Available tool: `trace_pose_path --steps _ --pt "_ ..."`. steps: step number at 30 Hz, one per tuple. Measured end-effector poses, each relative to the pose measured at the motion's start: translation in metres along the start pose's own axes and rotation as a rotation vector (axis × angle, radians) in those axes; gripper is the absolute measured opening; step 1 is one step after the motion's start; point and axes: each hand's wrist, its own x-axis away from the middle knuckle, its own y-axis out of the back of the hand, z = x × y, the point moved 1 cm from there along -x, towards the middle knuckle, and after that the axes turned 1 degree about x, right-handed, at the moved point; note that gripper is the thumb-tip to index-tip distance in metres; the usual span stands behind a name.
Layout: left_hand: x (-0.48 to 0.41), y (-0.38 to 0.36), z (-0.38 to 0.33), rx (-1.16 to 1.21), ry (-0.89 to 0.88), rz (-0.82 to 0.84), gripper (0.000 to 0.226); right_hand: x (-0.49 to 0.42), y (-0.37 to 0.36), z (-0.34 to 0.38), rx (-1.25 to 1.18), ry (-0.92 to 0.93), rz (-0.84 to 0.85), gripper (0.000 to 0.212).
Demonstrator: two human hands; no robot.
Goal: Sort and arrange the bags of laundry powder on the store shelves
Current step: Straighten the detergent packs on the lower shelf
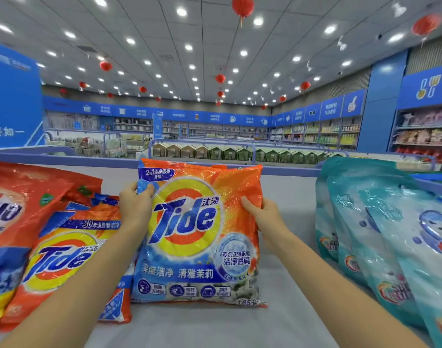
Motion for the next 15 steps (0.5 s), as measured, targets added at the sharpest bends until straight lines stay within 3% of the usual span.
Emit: trace_pose_path --steps 3,4,8,15 --pt "-0.004 0.004 -0.005 0.1 0.097 0.018 0.007 0.007 0.01 0.003 0.097 0.069 -0.028 0.025" --pt "-0.004 0.008 -0.008 0.112 0.099 0.01 0.015 0.01 0.016 0.005 0.126 0.105 -0.068 0.027" --pt "0.006 0.031 -0.026 0.096 -0.025 -0.026 0.034 0.035 0.041 0.019 0.205 0.258 -0.178 0.03" --pt "0.071 0.068 -0.062 0.11 -0.252 0.123 0.025 0.126 0.087 0.045 0.203 0.476 -0.195 0.021"
